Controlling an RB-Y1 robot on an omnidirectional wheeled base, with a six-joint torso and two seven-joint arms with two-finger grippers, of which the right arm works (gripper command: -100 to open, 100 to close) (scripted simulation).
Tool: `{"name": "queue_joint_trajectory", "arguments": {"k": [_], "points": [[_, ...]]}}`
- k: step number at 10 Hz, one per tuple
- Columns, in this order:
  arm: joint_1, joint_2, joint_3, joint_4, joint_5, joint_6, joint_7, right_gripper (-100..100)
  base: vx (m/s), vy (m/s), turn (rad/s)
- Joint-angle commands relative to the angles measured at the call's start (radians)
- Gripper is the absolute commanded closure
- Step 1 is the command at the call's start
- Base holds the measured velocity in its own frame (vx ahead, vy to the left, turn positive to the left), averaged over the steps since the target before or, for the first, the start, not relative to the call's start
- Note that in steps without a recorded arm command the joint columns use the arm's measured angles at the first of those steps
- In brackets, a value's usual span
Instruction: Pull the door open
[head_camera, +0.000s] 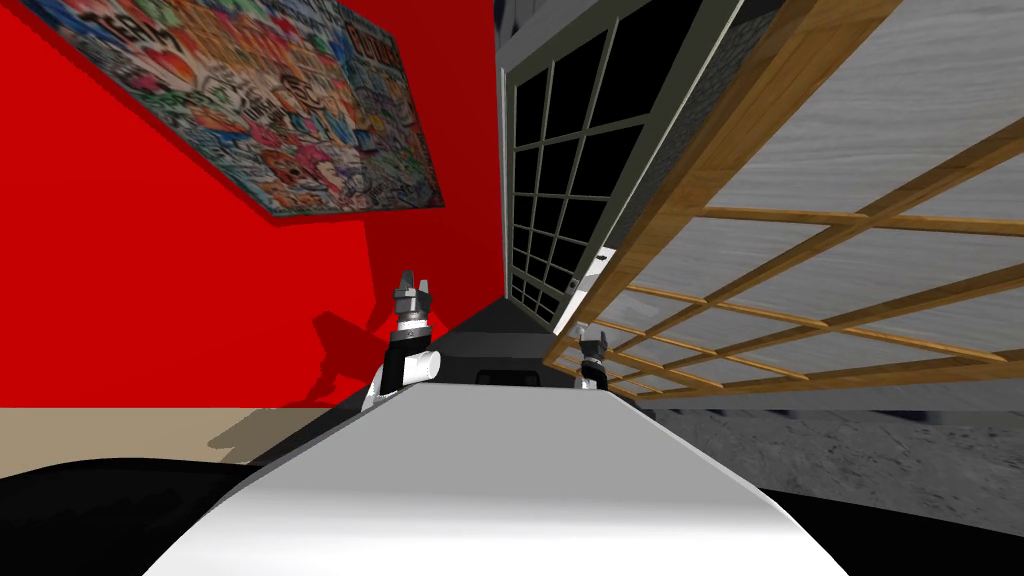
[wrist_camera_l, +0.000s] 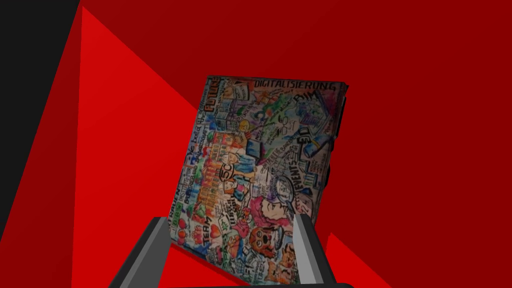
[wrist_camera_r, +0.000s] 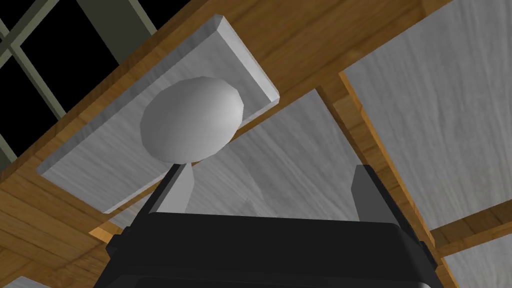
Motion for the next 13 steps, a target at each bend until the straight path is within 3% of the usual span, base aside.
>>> {"name": "queue_joint_trajectory", "arguments": {"k": [1, 13], "points": [[-0.006, 0.019, 0.03, -0.014, -0.024, 0.007, -0.05, -100, -0.07, -0.022, 0.039], [-0.012, 0.043, 0.086, -0.041, -0.148, 0.012, -0.312, -100, -0.048, -0.008, 0.026]]}}
